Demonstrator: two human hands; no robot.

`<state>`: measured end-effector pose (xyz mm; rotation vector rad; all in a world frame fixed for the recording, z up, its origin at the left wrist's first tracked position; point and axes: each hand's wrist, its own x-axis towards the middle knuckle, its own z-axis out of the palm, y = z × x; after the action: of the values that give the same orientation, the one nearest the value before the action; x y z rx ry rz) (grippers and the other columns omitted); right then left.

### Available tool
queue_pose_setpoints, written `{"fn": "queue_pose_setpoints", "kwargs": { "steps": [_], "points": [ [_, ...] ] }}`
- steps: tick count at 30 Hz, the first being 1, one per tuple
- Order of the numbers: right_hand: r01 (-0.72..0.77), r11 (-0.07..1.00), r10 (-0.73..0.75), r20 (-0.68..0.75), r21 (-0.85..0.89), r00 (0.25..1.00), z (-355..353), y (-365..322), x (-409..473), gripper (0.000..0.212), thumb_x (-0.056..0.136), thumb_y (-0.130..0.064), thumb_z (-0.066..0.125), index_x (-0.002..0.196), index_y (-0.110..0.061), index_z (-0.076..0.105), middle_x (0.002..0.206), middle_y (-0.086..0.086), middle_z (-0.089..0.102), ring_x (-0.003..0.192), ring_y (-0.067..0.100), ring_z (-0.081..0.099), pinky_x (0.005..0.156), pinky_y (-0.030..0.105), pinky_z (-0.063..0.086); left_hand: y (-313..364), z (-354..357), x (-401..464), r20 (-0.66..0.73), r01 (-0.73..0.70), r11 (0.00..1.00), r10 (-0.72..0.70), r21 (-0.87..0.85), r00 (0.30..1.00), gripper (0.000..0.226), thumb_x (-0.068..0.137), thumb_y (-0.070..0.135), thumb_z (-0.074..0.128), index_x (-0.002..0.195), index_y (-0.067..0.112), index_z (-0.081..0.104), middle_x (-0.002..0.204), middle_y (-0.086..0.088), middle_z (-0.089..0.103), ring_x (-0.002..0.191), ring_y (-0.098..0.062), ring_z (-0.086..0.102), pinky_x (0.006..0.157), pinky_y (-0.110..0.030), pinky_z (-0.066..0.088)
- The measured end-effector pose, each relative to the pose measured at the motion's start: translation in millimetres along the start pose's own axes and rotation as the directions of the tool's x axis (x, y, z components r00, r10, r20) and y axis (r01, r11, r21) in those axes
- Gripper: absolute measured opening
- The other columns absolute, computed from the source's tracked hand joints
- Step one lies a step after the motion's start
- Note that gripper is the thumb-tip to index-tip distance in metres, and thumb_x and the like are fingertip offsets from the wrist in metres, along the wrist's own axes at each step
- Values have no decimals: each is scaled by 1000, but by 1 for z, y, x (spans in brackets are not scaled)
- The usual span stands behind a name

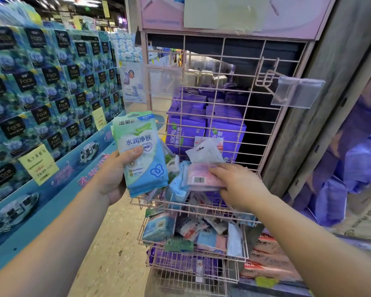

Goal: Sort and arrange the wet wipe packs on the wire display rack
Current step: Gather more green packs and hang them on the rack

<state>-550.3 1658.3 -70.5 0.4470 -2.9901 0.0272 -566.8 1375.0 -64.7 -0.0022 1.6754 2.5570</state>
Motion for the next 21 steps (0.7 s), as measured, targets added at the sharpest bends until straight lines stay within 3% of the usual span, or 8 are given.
{"fn": "queue_pose_setpoints", "kwargs": {
  "steps": [2, 4, 9, 12, 14, 17, 19, 21],
  "points": [
    [-66, 986, 85, -122, 150, 989, -10, -3, 0, 46, 84, -25, 52, 129, -30, 53, 124, 0, 63, 111, 27, 58, 86, 34, 51, 1, -5, -2, 3, -2, 1000, 2, -9, 1000, 48, 70, 25, 66, 116, 12, 62, 95, -7, 75, 74, -20, 74, 58, -31, 59],
    [-119, 967, 165, -201, 224, 966, -22, -5, 2, 37, 88, -30, 52, 124, -25, 57, 114, 4, 68, 106, 30, 61, 81, 36, 51, 3, -11, -2, -5, -3, 1000, 3, -3, 1000, 51, 71, 25, 67, 120, 11, 61, 99, -8, 74, 76, -20, 74, 59, -31, 58],
    [-197, 938, 269, -243, 285, 932, -33, -13, 8, 40, 89, -33, 57, 128, -26, 57, 124, 0, 66, 114, 25, 58, 87, 33, 48, 4, -24, -5, -34, 6, 999, -5, 36, 999, 54, 70, 26, 70, 121, 13, 61, 105, -9, 74, 80, -21, 74, 62, -31, 59],
    [-235, 894, 331, -209, 382, 920, -36, -1, 9, 36, 85, -26, 61, 121, -27, 63, 119, -3, 68, 107, 22, 62, 83, 29, 48, 6, -30, -5, -30, -1, 998, 3, 63, 1000, 48, 69, 25, 69, 115, 14, 63, 104, -9, 74, 78, -21, 74, 60, -31, 58],
    [-260, 911, 332, -196, 321, 923, -36, 13, 7, 34, 81, -18, 61, 112, -30, 67, 116, -4, 69, 108, 23, 60, 83, 30, 42, 7, -33, -4, -12, -1, 998, 2, 58, 1000, 45, 69, 23, 73, 112, 15, 64, 96, -6, 76, 75, -20, 74, 57, -30, 58],
    [-341, 927, 376, -355, 157, 856, -27, 34, 3, 33, 77, -10, 64, 95, -36, 74, 123, 0, 61, 121, 33, 45, 95, 44, 33, 7, -31, 0, 7, -3, 999, 3, 52, 1000, 53, 60, 28, 83, 109, 17, 65, 93, -4, 77, 74, -19, 74, 56, -30, 58],
    [-384, 899, 438, -440, 210, 784, -11, 45, -1, 35, 74, -5, 66, 89, -34, 77, 121, 8, 59, 116, 41, 45, 89, 47, 36, 4, -27, 4, 5, 7, 999, -7, 41, 1000, 49, 64, 27, 77, 111, 16, 64, 93, -4, 77, 74, -18, 74, 56, -29, 58],
    [-339, 891, 449, -474, 303, 757, 7, 55, -3, 41, 70, 3, 65, 90, -30, 78, 114, 13, 59, 103, 45, 51, 82, 40, 39, 0, -20, 7, 11, 15, 1000, -15, 27, 1000, 51, 64, 28, 74, 112, 15, 63, 93, -4, 77, 73, -18, 74, 55, -29, 58]
  ]
}}
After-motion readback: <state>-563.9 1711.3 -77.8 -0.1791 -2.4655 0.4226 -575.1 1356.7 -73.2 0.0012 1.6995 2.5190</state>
